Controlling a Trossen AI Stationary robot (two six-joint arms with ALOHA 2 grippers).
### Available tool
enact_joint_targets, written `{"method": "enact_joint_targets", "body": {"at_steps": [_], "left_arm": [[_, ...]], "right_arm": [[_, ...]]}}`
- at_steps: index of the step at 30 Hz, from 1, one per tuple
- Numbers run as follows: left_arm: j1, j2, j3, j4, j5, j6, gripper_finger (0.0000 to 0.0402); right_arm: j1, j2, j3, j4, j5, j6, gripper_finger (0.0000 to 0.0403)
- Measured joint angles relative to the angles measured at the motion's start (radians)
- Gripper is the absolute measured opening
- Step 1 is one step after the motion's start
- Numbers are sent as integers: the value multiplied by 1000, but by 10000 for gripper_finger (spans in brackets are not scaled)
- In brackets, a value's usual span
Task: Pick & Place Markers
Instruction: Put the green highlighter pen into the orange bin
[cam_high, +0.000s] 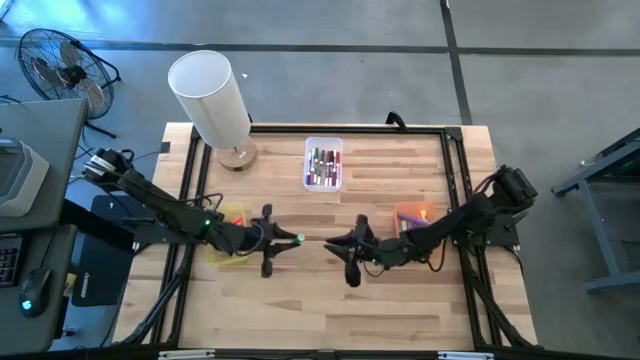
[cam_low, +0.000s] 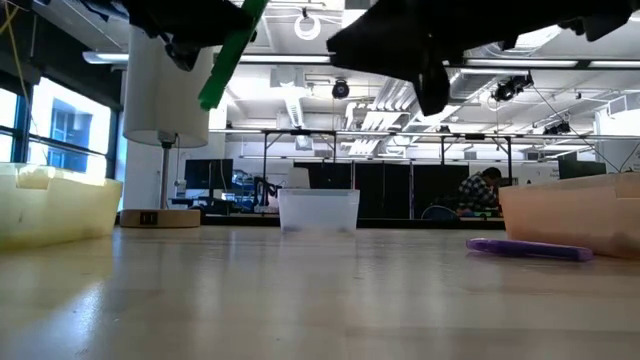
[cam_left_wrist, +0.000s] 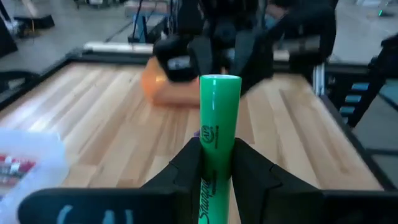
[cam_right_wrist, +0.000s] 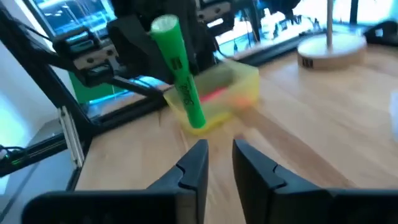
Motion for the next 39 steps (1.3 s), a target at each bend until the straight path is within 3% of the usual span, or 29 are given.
{"method": "enact_joint_targets", "body": {"at_steps": [7,18,23,28,39], "left_arm": [[0,0,0,91,25,45,70],[-1,43,1,169,63,45,63],[-2,43,0,171,73,42,64],[0,46,2,175,82,45,64],[0,53,1,183,79,46,65]], "right_arm": [[-1,47,1,132,1,-91,90],[-12,138,207,43,2,-318,132],[-33,139,252,4,-8,-343,159],[-56,139,281,32,-94,-349,180],[-84,139,311,28,-143,-372,177]]}}
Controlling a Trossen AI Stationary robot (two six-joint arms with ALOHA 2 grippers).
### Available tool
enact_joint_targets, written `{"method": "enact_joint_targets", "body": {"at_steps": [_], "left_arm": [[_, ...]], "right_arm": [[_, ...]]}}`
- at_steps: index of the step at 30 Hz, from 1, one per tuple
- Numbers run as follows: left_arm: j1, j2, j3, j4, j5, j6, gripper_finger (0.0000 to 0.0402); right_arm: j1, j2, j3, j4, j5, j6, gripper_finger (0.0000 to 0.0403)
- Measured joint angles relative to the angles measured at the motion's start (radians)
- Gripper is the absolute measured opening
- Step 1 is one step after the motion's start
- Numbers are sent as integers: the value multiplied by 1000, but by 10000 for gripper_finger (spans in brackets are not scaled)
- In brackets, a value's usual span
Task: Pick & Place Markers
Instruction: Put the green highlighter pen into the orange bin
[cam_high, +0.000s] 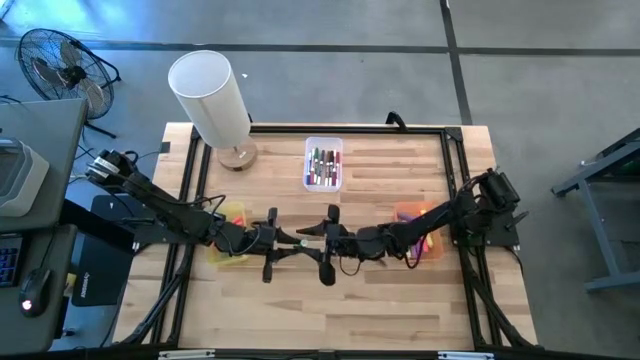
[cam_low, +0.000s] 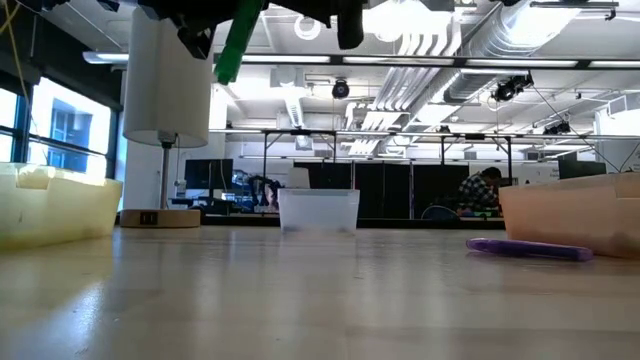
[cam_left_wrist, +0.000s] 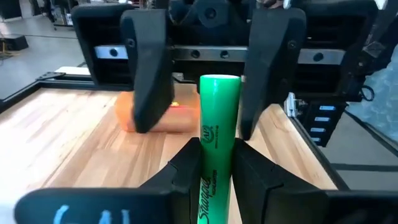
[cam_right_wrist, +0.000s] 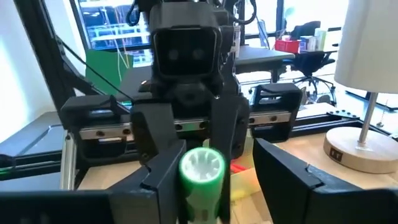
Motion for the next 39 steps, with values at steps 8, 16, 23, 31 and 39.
{"method": "enact_joint_targets", "body": {"at_steps": [8,16,23,31,39], "left_arm": [[0,0,0,2,-4,2,65],[0,0,0,5,-4,1,65],[0,0,0,-4,-4,-33,99],[0,-1,0,-29,-5,-30,159],[-1,-20,0,-169,-70,-31,167]], "right_arm": [[-1,0,0,-7,2,-9,105],[-1,0,0,-10,-9,-16,64],[-2,0,0,-13,-11,-10,71],[-1,-4,-1,-22,28,-10,65],[-1,-181,-2,-436,126,156,70]]}}
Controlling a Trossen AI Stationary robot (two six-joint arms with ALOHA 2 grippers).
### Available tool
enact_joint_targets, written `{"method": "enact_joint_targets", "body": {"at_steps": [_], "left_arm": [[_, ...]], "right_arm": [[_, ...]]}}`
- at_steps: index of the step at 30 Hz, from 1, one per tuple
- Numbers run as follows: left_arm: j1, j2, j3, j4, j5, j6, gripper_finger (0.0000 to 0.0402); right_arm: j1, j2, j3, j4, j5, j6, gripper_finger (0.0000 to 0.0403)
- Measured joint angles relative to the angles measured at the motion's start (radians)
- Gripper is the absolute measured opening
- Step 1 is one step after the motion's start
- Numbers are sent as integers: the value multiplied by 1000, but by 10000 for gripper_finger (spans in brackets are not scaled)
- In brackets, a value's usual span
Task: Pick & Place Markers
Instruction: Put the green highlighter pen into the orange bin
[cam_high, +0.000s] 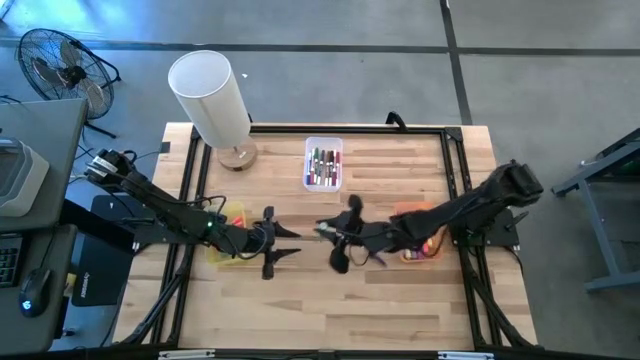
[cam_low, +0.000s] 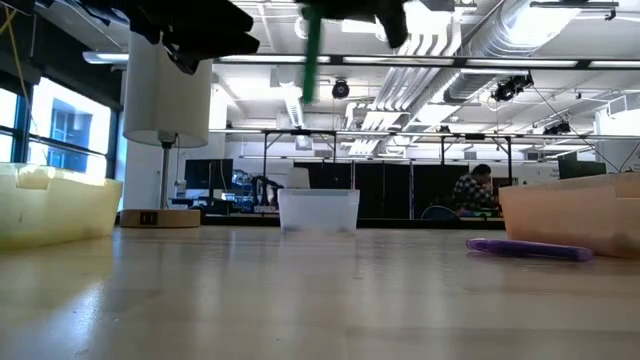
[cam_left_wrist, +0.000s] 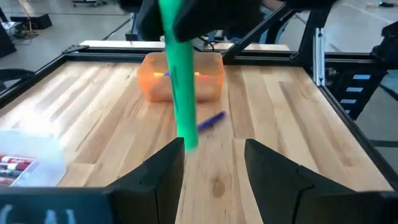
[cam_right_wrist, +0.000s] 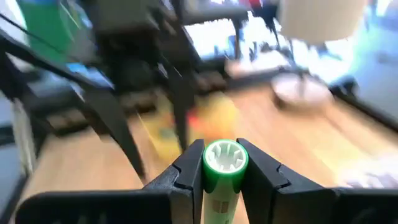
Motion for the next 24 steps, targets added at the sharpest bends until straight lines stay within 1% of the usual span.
{"method": "enact_joint_targets", "body": {"at_steps": [3,8,11,14,16,17,21,24], "left_arm": [[0,0,0,-18,-1,-4,167],[0,1,0,-37,1,-6,167],[0,1,0,-41,4,-22,167],[0,1,0,-52,4,-23,167],[0,1,0,-54,4,-23,167],[0,1,0,-54,4,-23,167],[0,1,0,-54,4,-27,167],[0,1,0,-57,4,-47,167]], "right_arm": [[-3,-118,0,-304,44,156,69],[-35,-321,0,-843,58,576,66],[-64,-399,0,-1155,19,806,67],[-93,-417,-4,-1426,-64,996,67],[-108,-416,-27,-1521,-123,1069,67],[-115,-416,-44,-1539,-150,1083,68],[-142,-415,-134,-1506,-272,1088,78],[-162,-415,-208,-1464,-332,1088,90]]}}
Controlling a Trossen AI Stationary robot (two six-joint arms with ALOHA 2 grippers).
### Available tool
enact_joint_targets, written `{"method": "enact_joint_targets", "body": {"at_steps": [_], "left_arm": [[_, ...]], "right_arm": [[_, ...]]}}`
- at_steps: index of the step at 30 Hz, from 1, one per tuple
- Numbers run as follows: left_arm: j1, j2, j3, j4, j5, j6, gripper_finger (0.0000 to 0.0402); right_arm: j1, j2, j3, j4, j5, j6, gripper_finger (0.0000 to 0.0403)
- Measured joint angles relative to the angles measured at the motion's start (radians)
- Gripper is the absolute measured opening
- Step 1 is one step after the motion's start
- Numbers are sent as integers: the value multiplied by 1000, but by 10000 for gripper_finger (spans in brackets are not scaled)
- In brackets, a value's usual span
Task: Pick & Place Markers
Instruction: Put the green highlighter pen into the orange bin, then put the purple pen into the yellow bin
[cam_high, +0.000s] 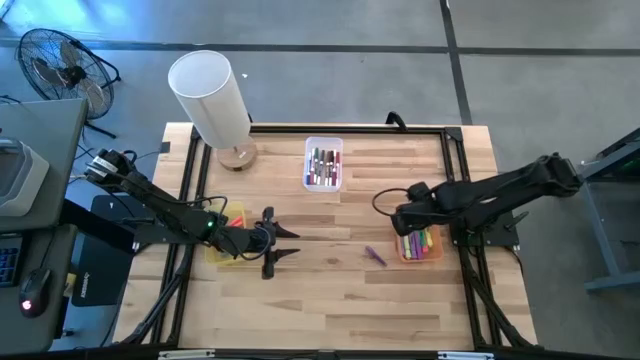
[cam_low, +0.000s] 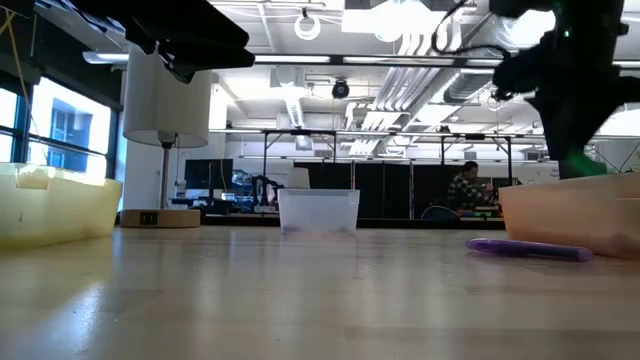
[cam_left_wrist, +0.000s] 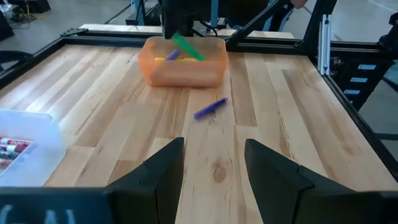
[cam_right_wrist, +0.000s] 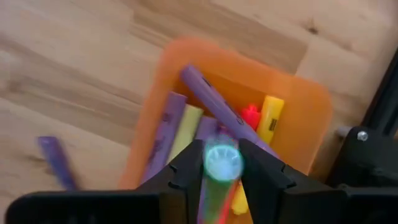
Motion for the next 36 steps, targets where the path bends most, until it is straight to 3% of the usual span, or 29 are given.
{"method": "enact_joint_targets", "body": {"at_steps": [6,12,19,23,28,36], "left_arm": [[0,0,0,-21,18,-6,167],[0,0,0,-23,24,-6,167],[0,0,0,-24,24,-6,167],[0,0,0,-24,35,-5,167],[0,0,0,-27,44,-4,167],[0,1,0,-31,43,-3,167]], "right_arm": [[-8,0,-75,64,-32,-3,120],[-6,-2,-32,58,-34,-78,142],[64,-2,104,206,131,-267,128],[99,0,126,376,150,-386,111],[121,95,127,443,82,-406,94],[126,391,188,437,-98,-436,89]]}}
